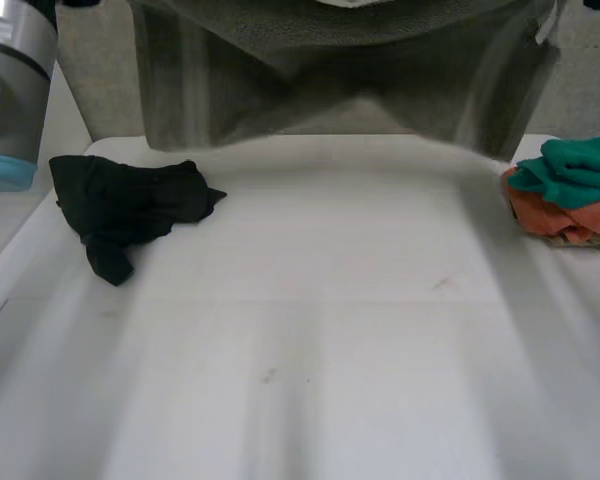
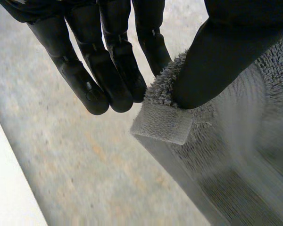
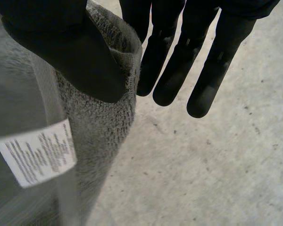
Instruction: Fold the laundry.
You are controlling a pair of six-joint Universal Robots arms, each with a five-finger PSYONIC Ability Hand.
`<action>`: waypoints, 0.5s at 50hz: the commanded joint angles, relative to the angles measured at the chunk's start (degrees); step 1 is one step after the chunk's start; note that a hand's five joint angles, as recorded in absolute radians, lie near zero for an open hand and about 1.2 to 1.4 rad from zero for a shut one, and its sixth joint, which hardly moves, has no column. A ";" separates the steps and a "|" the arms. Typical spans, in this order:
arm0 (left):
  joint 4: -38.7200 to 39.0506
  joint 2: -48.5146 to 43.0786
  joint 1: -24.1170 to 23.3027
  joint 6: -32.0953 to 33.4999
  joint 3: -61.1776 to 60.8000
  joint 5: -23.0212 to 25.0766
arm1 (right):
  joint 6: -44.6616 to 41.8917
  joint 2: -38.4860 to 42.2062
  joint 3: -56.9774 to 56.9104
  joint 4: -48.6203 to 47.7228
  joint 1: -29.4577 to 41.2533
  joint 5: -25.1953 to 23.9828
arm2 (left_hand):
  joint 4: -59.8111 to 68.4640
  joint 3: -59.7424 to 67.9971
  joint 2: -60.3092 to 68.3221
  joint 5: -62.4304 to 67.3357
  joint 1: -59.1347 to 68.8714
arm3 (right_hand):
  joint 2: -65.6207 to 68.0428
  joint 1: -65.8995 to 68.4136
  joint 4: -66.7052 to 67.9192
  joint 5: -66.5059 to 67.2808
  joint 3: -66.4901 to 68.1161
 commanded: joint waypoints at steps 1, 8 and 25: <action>-2.02 1.00 2.33 0.35 -13.99 1.11 | -1.84 1.87 5.52 11.24 -1.27 -5.37 | 11.48 11.91 11.47 13.88 13.78 | 12.65 15.72 11.47 11.47 11.61; -0.79 1.71 3.12 0.78 -32.71 5.59 | -9.30 7.40 14.31 22.94 -3.20 -11.26 | 11.48 11.91 11.47 13.88 13.78 | 12.65 15.72 11.47 11.47 11.61; 2.82 3.02 6.28 2.28 -46.00 9.20 | -21.29 11.81 20.82 31.81 -6.37 -10.75 | 11.48 11.91 11.47 13.88 13.78 | -11.18 -8.10 -12.36 -12.35 -12.21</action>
